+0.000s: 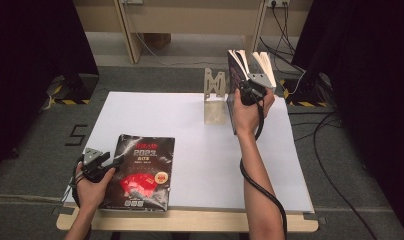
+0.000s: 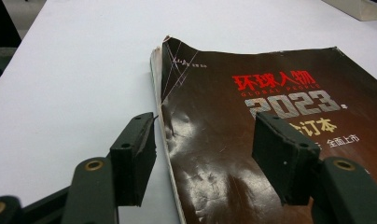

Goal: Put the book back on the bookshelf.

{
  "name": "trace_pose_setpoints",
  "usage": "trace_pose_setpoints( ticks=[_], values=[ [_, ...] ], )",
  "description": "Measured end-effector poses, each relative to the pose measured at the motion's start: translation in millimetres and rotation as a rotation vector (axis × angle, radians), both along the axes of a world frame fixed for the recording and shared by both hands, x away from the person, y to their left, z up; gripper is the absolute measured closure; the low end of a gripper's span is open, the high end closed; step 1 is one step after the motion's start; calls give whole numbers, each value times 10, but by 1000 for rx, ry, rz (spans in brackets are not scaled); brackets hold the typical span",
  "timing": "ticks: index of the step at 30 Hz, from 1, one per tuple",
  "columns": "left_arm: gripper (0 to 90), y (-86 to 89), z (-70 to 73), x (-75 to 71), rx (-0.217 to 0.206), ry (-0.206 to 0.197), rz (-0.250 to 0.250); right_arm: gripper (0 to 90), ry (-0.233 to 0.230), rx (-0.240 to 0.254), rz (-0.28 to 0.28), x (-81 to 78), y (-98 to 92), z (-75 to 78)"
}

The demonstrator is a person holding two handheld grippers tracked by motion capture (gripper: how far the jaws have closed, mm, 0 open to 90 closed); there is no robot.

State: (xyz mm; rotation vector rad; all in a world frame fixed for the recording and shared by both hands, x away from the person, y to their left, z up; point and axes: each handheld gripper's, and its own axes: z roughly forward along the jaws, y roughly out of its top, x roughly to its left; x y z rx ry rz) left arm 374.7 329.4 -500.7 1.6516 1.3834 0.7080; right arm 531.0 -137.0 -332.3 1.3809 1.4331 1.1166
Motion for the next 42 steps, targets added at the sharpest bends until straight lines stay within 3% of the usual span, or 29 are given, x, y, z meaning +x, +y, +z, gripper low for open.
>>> trace_pose_setpoints(
  ticks=[9, 13, 14, 21, 27, 30, 42],
  values=[
    [390, 3, 1, 2, -1, 3, 1, 640, 7, -11, 5, -38, -9, 6],
    [390, 4, 0, 0, -3, -1, 0, 745, 23, 9, 27, -50, -20, 4],
    [390, 3, 0, -1, -1, -1, 0, 759, 48, 44, 24, -39, -30, 31],
    [390, 5, 1, 3, -3, 4, 2, 766, 84, 129, 10, 24, -103, 86],
    [391, 0, 1, 0, 1, 2, 1, 749, 68, 83, 16, -25, -88, 34],
    [392, -5, 1, -3, 3, -2, 0, 689, 44, 25, 5, -56, -92, 7],
    [391, -4, 1, 1, 5, 2, 0, 631, 44, 20, 17, -160, -90, -19]
  ],
)
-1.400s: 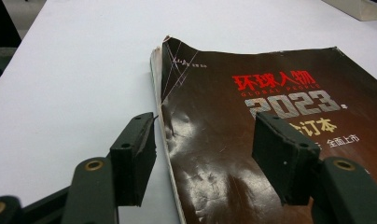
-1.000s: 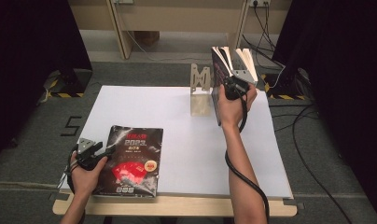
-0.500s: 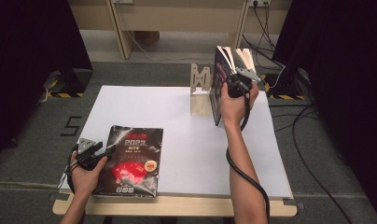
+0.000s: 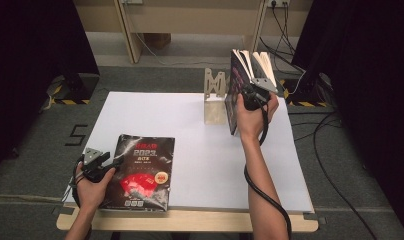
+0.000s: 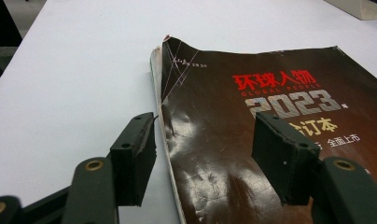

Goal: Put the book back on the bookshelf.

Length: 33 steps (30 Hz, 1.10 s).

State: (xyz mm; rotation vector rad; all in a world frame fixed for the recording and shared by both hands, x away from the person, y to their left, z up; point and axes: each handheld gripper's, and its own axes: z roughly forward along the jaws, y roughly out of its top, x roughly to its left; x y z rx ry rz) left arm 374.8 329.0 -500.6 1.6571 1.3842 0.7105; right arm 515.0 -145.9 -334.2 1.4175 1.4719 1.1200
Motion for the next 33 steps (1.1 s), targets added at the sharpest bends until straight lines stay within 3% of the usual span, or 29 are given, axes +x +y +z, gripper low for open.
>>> trace_pose_setpoints(
  ticks=[12, 33],
  values=[
    [392, -2, 2, 0, 8, 4, -1, 600, 15, 8, 16, -148, -29, -33],
    [428, 5, 1, 15, -4, 21, 1, 564, 56, 10, 70, -480, -120, -238]
  ],
)
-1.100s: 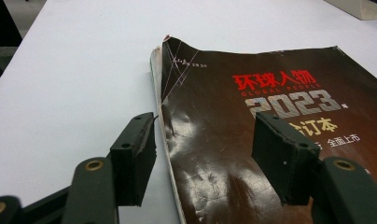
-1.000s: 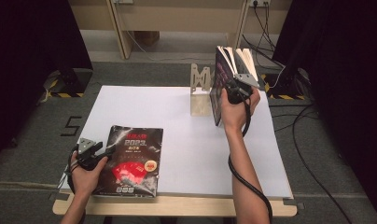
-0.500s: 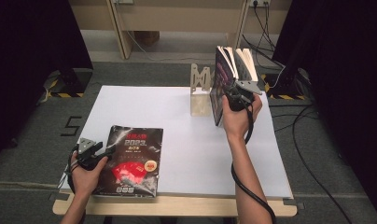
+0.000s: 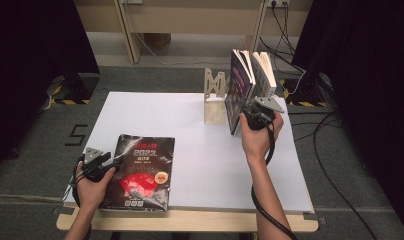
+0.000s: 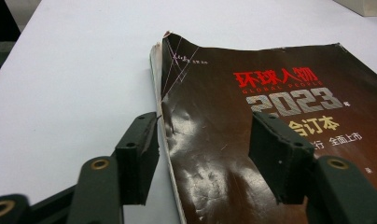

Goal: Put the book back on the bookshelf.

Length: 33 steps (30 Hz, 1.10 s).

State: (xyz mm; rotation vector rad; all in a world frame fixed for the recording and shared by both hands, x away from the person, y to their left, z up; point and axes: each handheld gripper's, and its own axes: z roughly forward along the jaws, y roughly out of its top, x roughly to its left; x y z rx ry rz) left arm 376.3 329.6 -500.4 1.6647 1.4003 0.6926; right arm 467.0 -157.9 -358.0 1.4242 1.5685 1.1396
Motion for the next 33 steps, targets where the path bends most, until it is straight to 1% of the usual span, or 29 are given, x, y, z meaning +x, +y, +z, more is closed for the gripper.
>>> trace_pose_setpoints(
  ticks=[3, 4, 6, 7, 9, 10, 12, 15, 19, 20, 21, 22, 24, 25, 29, 30, 31, 32, 33],
  values=[
    [455, 1, -1, 2, -3, -1, -2, 562, -1, 6, 13, -64, 6, -4],
    [465, 1, -1, 2, -3, -1, -2, 562, -1, 6, 13, -64, 6, -4],
    [490, 3, -1, 5, -5, 3, -2, 561, 2, 4, 31, -122, 16, -22],
    [503, 14, 1, 7, -15, 7, 0, 562, 7, 8, 44, -136, 15, -33],
    [533, 20, 0, 8, -21, 7, 2, 562, 11, 14, 42, -154, 21, -47],
    [552, 34, 0, 9, -35, 8, 3, 561, 18, 13, 50, -184, 13, -80],
    [573, 41, 1, 10, -40, 10, 6, 561, 25, 14, 57, -216, 1, -119],
    [612, 47, 3, 15, -29, 18, 16, 561, 44, 29, 65, -261, -17, -177],
    [669, 64, 21, 16, -26, 27, 22, 561, 60, 22, 67, -296, -41, -234],
    [689, 82, 37, 15, -19, 25, 23, 561, 73, 20, 70, -317, -61, -286],
    [703, 82, 37, 15, -19, 25, 23, 561, 73, 20, 70, -317, -61, -286],
    [721, 102, 55, 13, -9, 24, 26, 562, 81, 23, 69, -334, -78, -331],
    [750, 124, 71, 17, 4, 35, 36, 562, 94, 27, 68, -352, -92, -381],
    [766, 124, 71, 17, 4, 35, 36, 563, 102, 23, 69, -361, -102, -402],
    [832, 184, 90, 58, 26, 80, 67, 562, 126, 24, 71, -383, -132, -480],
    [840, 184, 90, 58, 26, 80, 67, 562, 130, 25, 71, -388, -139, -499],
    [848, 198, 89, 86, 35, 96, 81, 562, 135, 23, 71, -393, -145, -518],
    [851, 198, 89, 86, 35, 96, 81, 562, 135, 23, 71, -393, -145, -518],
    [856, 213, 84, 120, 43, 116, 90, 562, 152, 26, 71, -407, -147, -553]
  ],
)
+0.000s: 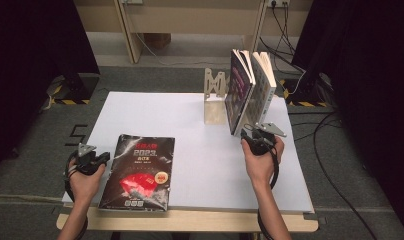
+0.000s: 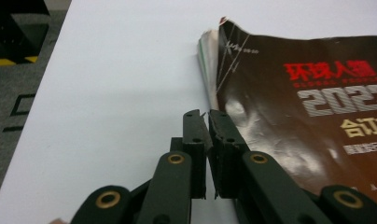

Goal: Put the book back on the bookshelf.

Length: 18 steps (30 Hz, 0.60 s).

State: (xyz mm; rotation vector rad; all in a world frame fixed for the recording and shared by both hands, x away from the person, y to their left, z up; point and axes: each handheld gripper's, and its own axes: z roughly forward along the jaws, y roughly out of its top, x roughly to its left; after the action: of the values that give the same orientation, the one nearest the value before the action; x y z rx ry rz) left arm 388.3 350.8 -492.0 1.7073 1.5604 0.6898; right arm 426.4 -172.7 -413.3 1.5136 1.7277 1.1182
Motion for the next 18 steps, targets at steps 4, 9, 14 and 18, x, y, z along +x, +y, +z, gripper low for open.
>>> trace_pose_setpoints(
  ticks=[4, 9, 14, 18],
  values=[
    [861, 5, -19, 44, 18, 38, 1, 562, 30, -4, 13, -14, -12, -82],
    [871, -6, -54, 83, 28, 72, -21, 561, 49, -5, 18, -20, -15, -152],
    [892, -38, -48, 86, 20, 83, -49, 561, 51, -8, 19, -21, -12, -155],
    [895, -76, -44, 80, 33, 84, -51, 560, 57, -10, 25, -24, 12, -169]
  ],
)
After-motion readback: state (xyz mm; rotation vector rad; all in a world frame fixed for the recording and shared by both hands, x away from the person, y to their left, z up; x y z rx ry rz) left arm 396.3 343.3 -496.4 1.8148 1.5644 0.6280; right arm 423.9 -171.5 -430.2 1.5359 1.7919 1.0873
